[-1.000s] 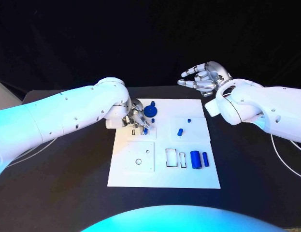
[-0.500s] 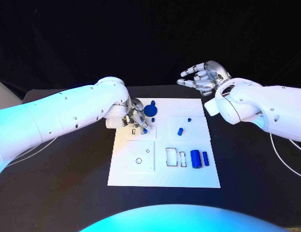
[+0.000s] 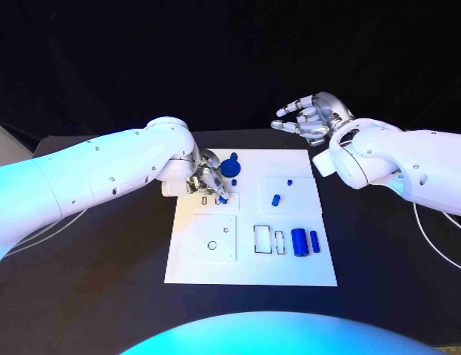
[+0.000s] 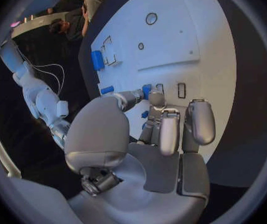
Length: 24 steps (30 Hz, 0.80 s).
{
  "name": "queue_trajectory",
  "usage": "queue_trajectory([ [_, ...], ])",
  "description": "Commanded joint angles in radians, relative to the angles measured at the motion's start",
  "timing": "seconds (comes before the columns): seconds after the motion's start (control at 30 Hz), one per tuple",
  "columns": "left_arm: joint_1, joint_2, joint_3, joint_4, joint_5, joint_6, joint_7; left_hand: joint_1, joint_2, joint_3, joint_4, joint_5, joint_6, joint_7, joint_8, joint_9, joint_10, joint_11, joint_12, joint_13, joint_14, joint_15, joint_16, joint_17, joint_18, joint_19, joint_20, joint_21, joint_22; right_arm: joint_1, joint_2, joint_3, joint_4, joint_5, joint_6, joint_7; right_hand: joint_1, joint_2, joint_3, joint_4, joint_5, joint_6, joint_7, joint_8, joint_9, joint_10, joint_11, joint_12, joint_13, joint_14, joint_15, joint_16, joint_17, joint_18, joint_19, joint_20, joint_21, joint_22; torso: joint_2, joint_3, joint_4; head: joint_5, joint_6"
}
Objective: Assemble the parts on the task board
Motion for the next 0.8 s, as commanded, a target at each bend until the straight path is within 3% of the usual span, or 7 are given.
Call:
queue_trajectory([
  [0.03, 0.000, -0.008, 0.001, 0.010, 0.045, -0.039, 0.021, -0.018, -0.005, 0.135, -0.124, 0.005, -0.005, -0.002, 0.047, 0.185, -0.003, -0.005, -0.004, -0.004, 0.060, -0.009, 0.006, 0.164, -0.008, 0.000, -0.006, 0.006, -0.001, -0.001, 0.001, 0.000, -0.001, -0.012, 0.019, 0.001, -0.009, 0.003, 0.004, 0.004, 0.005, -0.006, 0.003, 0.002, 0.000, -0.006, 0.000, -0.005, 0.065, 0.088, 0.001, -0.005, 0.203, 0.020, 0.046, 0.000, -0.005, 0.168, -0.001, 0.0005, 0.0003, 0.000, 0.000],
  [0.23, 0.000, -0.038, 0.001, 0.038, 0.074, -0.090, 0.023, -0.038, -0.016, 0.182, -0.151, 0.015, -0.004, -0.002, 0.056, 0.216, 0.007, -0.008, 0.005, 0.001, 0.066, -0.010, 0.011, 0.175, -0.008, 0.001, -0.007, 0.007, 0.000, -0.002, 0.000, 0.000, -0.003, -0.012, 0.022, -0.001, -0.011, 0.006, 0.006, 0.003, 0.006, -0.009, 0.003, 0.003, 0.000, -0.006, 0.001, -0.005, 0.065, 0.087, 0.001, -0.006, 0.202, 0.020, 0.046, 0.001, -0.006, 0.167, -0.001, 0.0008, 0.0020, 0.001, 0.001],
  [0.27, 0.000, -0.043, 0.001, 0.044, 0.079, -0.100, 0.023, -0.048, -0.024, 0.193, -0.158, 0.044, 0.000, -0.003, 0.059, 0.224, 0.013, -0.008, 0.010, 0.005, 0.068, -0.011, 0.012, 0.179, -0.008, 0.001, -0.008, 0.007, 0.000, -0.002, -0.001, 0.000, -0.003, -0.012, 0.022, -0.001, -0.011, 0.006, 0.006, 0.003, 0.006, -0.009, 0.003, 0.003, 0.000, -0.006, 0.001, -0.005, 0.065, 0.087, 0.001, -0.006, 0.202, 0.020, 0.046, 0.001, -0.006, 0.167, -0.001, 0.0007, 0.0021, 0.001, 0.001],
  [0.3, 0.000, -0.049, 0.001, 0.052, 0.084, -0.114, 0.024, -0.063, -0.035, 0.198, -0.163, 0.114, 0.007, -0.006, 0.063, 0.235, 0.024, -0.010, 0.019, 0.014, 0.072, -0.013, 0.017, 0.188, -0.009, 0.003, -0.010, 0.008, 0.002, -0.002, -0.001, 0.000, -0.004, -0.012, 0.022, -0.002, -0.011, 0.006, 0.006, 0.003, 0.006, -0.009, 0.003, 0.003, 0.000, -0.006, 0.001, -0.005, 0.065, 0.087, 0.001, -0.006, 0.202, 0.020, 0.046, 0.001, -0.006, 0.167, -0.001, 0.0008, 0.0026, 0.001, 0.000],
  [0.43, 0.000, -0.075, 0.001, 0.085, 0.093, -0.159, 0.026, -0.089, -0.058, 0.201, -0.185, 0.248, 0.035, -0.016, 0.067, 0.257, 0.064, -0.021, 0.050, 0.052, 0.089, -0.023, 0.033, 0.226, -0.013, 0.021, -0.018, 0.019, 0.023, -0.002, -0.005, -0.001, -0.004, -0.012, 0.023, -0.003, -0.011, 0.006, 0.006, 0.003, 0.006, -0.009, 0.003, 0.003, 0.000, -0.006, 0.001, -0.005, 0.065, 0.087, 0.001, -0.006, 0.202, 0.020, 0.046, 0.001, -0.006, 0.167, -0.002, 0.0007, 0.0028, 0.004, 0.000],
  [0.7, -0.006, -0.105, -0.001, 0.125, 0.066, -0.242, 0.021, -0.112, -0.078, 0.192, -0.202, 0.398, 0.073, -0.031, 0.063, 0.273, 0.113, -0.037, 0.077, 0.088, 0.104, -0.038, 0.050, 0.263, -0.020, 0.049, -0.032, 0.035, 0.057, -0.004, -0.008, -0.002, -0.006, -0.012, 0.025, -0.004, -0.012, 0.006, 0.006, 0.003, 0.006, -0.009, 0.003, 0.004, 0.000, -0.006, 0.001, -0.005, 0.064, 0.087, 0.001, -0.007, 0.201, 0.020, 0.046, 0.001, -0.007, 0.167, -0.002, 0.0007, 0.0047, 0.010, -0.002],
  [0.8, -0.012, -0.115, -0.001, 0.138, 0.041, -0.266, 0.020, -0.113, -0.078, 0.191, -0.204, 0.404, 0.075, -0.032, 0.062, 0.274, 0.116, -0.038, 0.078, 0.090, 0.104, -0.039, 0.050, 0.263, -0.021, 0.052, -0.033, 0.037, 0.061, -0.005, -0.008, -0.002, -0.006, -0.012, 0.025, -0.003, -0.012, 0.006, 0.006, 0.003, 0.006, -0.009, 0.003, 0.004, 0.000, -0.006, 0.001, -0.005, 0.064, 0.087, 0.001, -0.007, 0.201, 0.020, 0.046, 0.001, -0.007, 0.167, -0.003, 0.0003, 0.0072, 0.010, -0.004],
])
